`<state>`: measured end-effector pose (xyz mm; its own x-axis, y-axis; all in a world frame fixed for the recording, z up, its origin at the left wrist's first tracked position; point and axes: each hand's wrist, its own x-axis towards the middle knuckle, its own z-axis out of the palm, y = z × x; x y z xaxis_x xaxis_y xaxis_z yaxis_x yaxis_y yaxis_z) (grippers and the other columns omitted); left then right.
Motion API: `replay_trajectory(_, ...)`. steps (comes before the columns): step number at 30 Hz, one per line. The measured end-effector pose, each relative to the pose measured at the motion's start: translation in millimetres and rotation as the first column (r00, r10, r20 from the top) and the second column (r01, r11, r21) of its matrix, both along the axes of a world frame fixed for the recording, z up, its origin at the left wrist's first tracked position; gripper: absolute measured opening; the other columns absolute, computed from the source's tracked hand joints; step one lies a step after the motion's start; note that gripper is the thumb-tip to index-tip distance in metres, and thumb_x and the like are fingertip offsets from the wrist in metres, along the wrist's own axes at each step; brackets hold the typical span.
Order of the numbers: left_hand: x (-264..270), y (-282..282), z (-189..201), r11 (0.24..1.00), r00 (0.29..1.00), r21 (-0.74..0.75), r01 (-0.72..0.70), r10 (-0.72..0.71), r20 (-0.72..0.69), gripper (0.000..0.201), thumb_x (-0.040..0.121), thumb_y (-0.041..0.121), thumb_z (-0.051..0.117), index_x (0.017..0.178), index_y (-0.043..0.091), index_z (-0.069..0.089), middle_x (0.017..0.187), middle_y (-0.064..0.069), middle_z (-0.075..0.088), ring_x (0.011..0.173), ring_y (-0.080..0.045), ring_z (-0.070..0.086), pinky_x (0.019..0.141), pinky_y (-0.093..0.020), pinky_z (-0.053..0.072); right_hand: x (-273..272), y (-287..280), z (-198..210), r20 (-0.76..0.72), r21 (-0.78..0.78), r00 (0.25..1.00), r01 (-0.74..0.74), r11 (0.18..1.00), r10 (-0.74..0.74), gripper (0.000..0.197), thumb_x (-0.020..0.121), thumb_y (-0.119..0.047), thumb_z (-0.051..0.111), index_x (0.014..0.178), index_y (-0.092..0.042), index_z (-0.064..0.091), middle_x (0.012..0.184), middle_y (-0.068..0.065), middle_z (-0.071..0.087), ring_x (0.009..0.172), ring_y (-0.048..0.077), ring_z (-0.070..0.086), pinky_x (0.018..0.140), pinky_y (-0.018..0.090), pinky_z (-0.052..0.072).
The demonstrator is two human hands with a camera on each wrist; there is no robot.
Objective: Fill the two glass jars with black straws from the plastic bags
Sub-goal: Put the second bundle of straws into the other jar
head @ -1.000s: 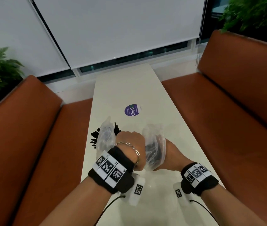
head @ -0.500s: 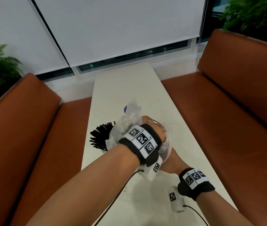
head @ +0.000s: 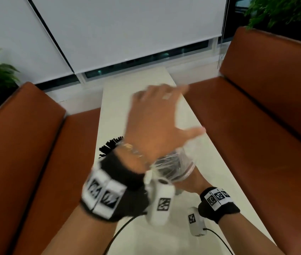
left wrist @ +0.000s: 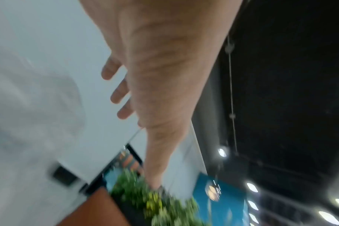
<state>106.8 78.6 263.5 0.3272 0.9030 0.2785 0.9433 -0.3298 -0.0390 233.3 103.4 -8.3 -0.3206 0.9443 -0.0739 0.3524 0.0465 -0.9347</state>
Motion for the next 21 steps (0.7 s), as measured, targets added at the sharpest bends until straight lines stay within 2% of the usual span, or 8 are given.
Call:
replay_trajectory(2, -37.3, -12.6, -3.6, 0.98, 0.967, -0.072, -0.184, 0.194, 0.165, 0.122, 0.061, 0.101, 0.052, 0.16, 0.033, 0.025, 0.162, 0.0, 0.039, 0.146, -0.025, 0.039, 0.118, -0.049, 0.033, 2.2, -1.3, -3.5, -0.005, -0.017, 0.999, 0.033, 0.999, -0.033, 0.077, 0.049, -0.04, 0.1, 0.117, -0.029, 0.066, 0.113, -0.008, 0.075, 0.106, 0.01, 0.073, 0.089, 0.027, 0.062)
replay_trajectory(4, -60.8, -22.9, -32.1, 0.917, 0.899, -0.323, -0.236, 0.332, 0.287, 0.134, 0.051, 0.098, 0.064, 0.159, 0.031, 0.024, 0.16, 0.0, 0.041, 0.143, -0.024, 0.045, 0.117, -0.048, 0.042, 0.1, -2.4, -4.5, -0.01, -0.004, 0.999, 0.041, 0.999, -0.041, 0.08, 0.047, -0.035, 0.103, 0.119, -0.031, 0.067, 0.113, -0.007, 0.077, 0.105, 0.007, 0.074, 0.089, 0.03, 0.064)
replay_trajectory(6, -66.1, -21.3, -67.7, 0.888, 0.832, -0.434, -0.153, 0.353, 0.429, 0.102, 0.058, 0.084, 0.077, 0.142, 0.035, 0.047, 0.135, 0.009, 0.062, 0.121, -0.015, 0.062, 0.102, -0.042, 0.056, -1.5, -4.1, -2.7, 0.008, 0.028, 0.999, 0.04, 0.999, -0.04, 0.074, 0.053, -0.031, 0.103, 0.119, -0.028, 0.069, 0.109, -0.005, 0.078, 0.099, 0.009, 0.076, 0.084, 0.031, 0.065)
replay_trajectory(9, -56.9, -17.1, -93.4, 0.946, 0.75, -0.267, -0.184, 0.31, 0.584, 0.042, 0.084, 0.06, 0.075, 0.112, 0.029, 0.069, 0.09, 0.016, 0.066, 0.083, -0.002, 0.067, 0.077, -0.021, 0.056, -0.9, -5.5, 2.0, -0.005, -0.016, 0.997, 0.075, 0.997, -0.075, 0.069, 0.055, -0.022, 0.105, 0.115, -0.022, 0.071, 0.104, -0.008, 0.078, 0.091, 0.0, 0.076, 0.075, 0.02, 0.062)
replay_trajectory(13, -62.3, -27.8, -57.7, 0.951, 0.579, -0.045, -0.305, 0.223, 0.785, 0.031, 0.087, 0.057, 0.073, 0.102, 0.029, 0.074, 0.074, 0.019, 0.065, 0.065, 0.015, 0.061, 0.059, -0.001, 0.044, -5.5, -4.4, 11.5, 0.057, -0.035, 0.988, 0.145, 0.989, -0.143, 0.084, 0.047, -0.038, 0.105, 0.119, -0.026, 0.063, 0.108, -0.017, 0.071, 0.097, -0.003, 0.068, 0.081, 0.017, 0.053)
replay_trajectory(16, -82.8, -46.4, -27.8, 0.927, 0.468, 0.023, -0.374, 0.167, 0.868, 0.04, 0.079, 0.069, 0.072, 0.1, 0.035, 0.067, 0.081, 0.016, 0.068, 0.066, 0.007, 0.061, 0.06, -0.007, 0.043, -11.1, 3.7, 25.9, 0.05, -0.075, 0.982, 0.187, 0.98, -0.183, 0.098, 0.04, -0.038, 0.106, 0.124, -0.031, 0.056, 0.117, -0.016, 0.068, 0.111, 0.01, 0.067, 0.09, 0.023, 0.051)
replay_trajectory(18, -100.4, -59.3, -18.9, 0.928, 0.329, 0.039, -0.37, 0.092, 0.94, 0.048, 0.079, 0.068, 0.074, 0.103, 0.027, 0.068, 0.087, 0.008, 0.072, 0.066, -0.002, 0.063, 0.064, -0.02, 0.05, -11.2, 3.8, 42.7, 0.076, -0.037, 0.981, 0.18, 0.983, -0.177, 0.108, 0.034, -0.043, 0.107, 0.128, -0.038, 0.052, 0.125, -0.013, 0.067, 0.122, 0.015, 0.064, 0.101, 0.031, 0.052)
replay_trajectory(21, -124.5, -81.2, -20.3, 0.967, 0.087, 0.019, -0.254, 0.003, 0.996, 0.045, 0.09, 0.05, 0.073, 0.099, 0.006, 0.067, 0.066, -0.006, 0.061, 0.054, -0.026, 0.049, 0.056, -0.035, 0.047, 0.2, -8.0, 78.9, 0.222, 0.03, 0.954, 0.201, 0.979, -0.203, 0.165, 0.029, -0.064, 0.1, 0.163, -0.026, 0.012, 0.169, -0.004, 0.027, 0.155, 0.018, 0.027, 0.127, 0.043, 0.026)
